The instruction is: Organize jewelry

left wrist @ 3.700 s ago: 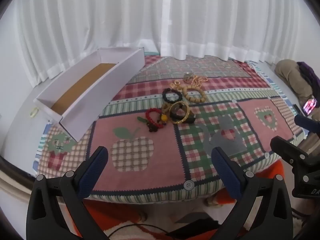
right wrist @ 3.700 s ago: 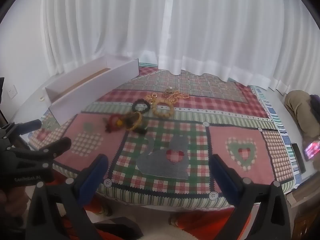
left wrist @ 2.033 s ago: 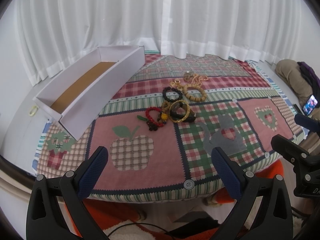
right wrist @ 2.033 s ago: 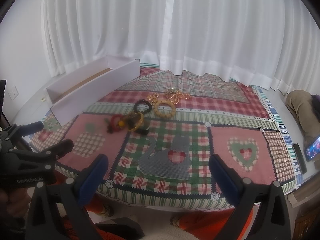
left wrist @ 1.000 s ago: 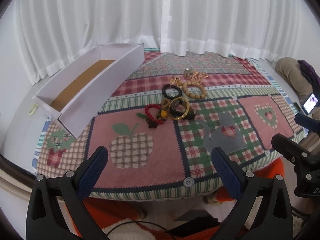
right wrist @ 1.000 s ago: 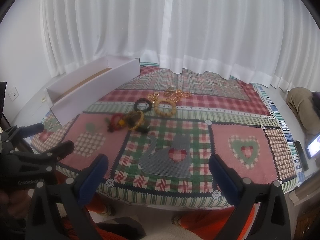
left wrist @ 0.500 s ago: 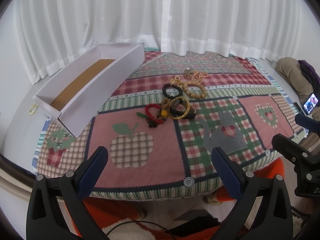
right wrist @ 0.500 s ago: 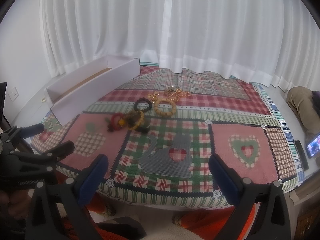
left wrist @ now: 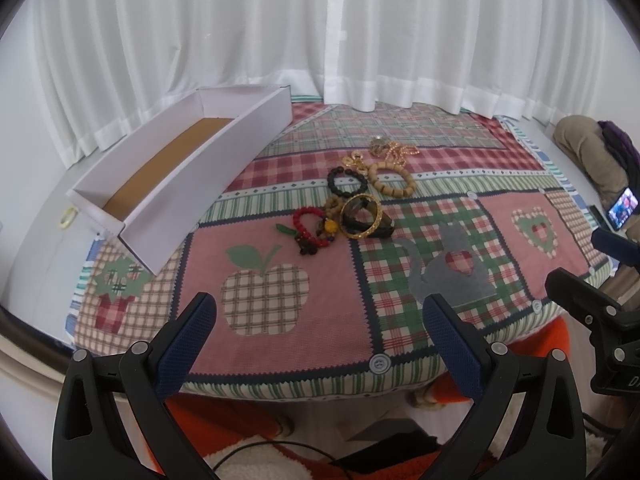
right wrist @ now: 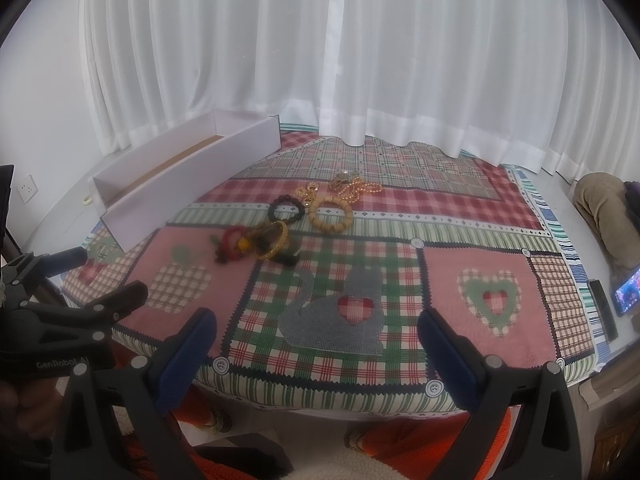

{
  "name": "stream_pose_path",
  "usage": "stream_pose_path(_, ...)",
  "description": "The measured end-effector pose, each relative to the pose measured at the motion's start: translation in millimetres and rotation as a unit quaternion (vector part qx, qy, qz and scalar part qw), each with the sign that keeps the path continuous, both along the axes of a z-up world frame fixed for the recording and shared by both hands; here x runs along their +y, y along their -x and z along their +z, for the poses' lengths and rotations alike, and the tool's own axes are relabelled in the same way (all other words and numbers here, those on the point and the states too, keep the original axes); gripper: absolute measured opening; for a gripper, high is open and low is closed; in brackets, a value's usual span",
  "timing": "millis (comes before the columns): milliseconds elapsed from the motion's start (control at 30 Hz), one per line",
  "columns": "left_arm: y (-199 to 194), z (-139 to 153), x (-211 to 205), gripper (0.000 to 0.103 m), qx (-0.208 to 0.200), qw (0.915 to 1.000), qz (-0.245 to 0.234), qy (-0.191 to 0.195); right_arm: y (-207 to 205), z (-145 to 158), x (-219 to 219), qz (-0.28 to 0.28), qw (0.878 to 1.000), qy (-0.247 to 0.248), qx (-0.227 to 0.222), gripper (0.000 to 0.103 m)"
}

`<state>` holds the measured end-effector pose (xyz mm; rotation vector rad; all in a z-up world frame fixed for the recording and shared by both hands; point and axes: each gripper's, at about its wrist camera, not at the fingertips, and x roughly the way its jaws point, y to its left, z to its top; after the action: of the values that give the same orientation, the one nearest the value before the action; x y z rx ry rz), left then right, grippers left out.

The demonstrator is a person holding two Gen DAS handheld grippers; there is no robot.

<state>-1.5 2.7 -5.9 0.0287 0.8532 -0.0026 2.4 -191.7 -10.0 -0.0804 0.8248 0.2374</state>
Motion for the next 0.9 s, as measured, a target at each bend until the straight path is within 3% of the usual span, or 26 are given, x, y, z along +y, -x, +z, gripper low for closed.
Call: stream_pose_path(900,-5.0,-1.9,4.0,0.102,0.005,1.0000,0.003,-0.003,-5.0,-2.9,2.7,0.002,1.000,0.002,0.003,0.102)
